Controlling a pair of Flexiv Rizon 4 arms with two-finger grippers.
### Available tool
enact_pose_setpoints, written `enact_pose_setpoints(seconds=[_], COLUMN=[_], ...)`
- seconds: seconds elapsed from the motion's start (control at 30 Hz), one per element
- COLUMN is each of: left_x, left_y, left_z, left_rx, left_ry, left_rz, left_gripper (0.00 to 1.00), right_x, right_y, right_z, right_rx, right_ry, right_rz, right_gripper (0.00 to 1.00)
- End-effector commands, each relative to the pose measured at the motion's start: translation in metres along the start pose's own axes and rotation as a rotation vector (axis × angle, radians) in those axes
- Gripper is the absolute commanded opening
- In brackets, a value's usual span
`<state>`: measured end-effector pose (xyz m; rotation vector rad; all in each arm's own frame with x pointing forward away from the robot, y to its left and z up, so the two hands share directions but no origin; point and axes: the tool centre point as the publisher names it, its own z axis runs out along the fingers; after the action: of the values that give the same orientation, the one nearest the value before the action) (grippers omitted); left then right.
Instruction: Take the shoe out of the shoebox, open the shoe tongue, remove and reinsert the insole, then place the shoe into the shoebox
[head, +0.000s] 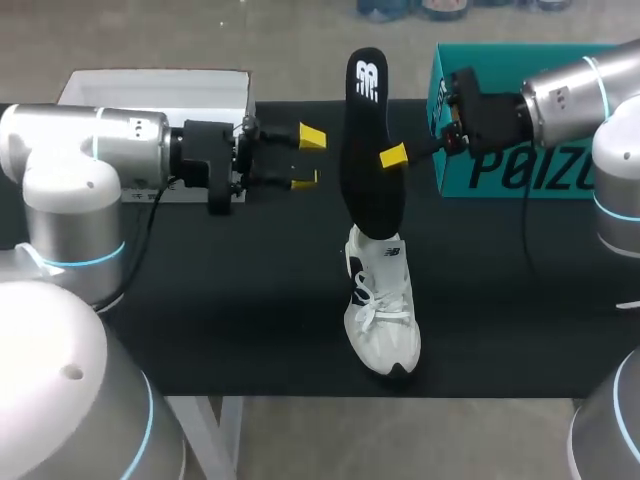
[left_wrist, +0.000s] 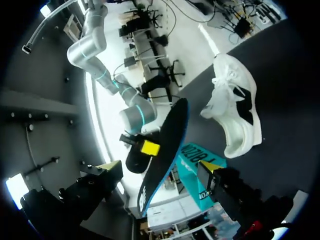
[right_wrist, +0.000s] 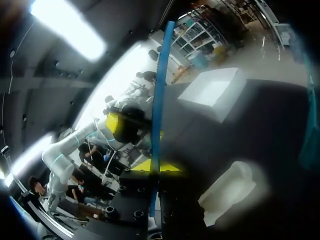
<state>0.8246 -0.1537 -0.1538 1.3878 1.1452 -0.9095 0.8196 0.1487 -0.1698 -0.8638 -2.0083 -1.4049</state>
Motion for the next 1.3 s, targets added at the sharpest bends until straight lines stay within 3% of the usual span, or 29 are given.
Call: enact_pose_setpoints(seconds=[0.03, 0.23, 1.3], left_x=[-0.0056, -0.0056, -0.0056], left_y=[-0.0225, -0.0225, -0.0225], left_z=[-0.0375, -0.0375, -0.0375], left_rx=[-0.001, -0.001, -0.001], left_ry=[0.063, 0.063, 0.063], left_rz=[-0.039, -0.039, -0.039], left_gripper=[1.00, 1.00, 1.00], right_x=[0.0028, 0.0046, 0.0044], right_y=[-0.0018, -0.0021, -0.0023], right_z=[-0.0024, -0.0032, -0.0032], right_rx=[-0.006, 0.001, -0.004], right_ry=[-0.007, -0.052, -0.046], right_rz=[-0.001, 0.031, 0.042], right_gripper=[0.00, 0.00, 0.00])
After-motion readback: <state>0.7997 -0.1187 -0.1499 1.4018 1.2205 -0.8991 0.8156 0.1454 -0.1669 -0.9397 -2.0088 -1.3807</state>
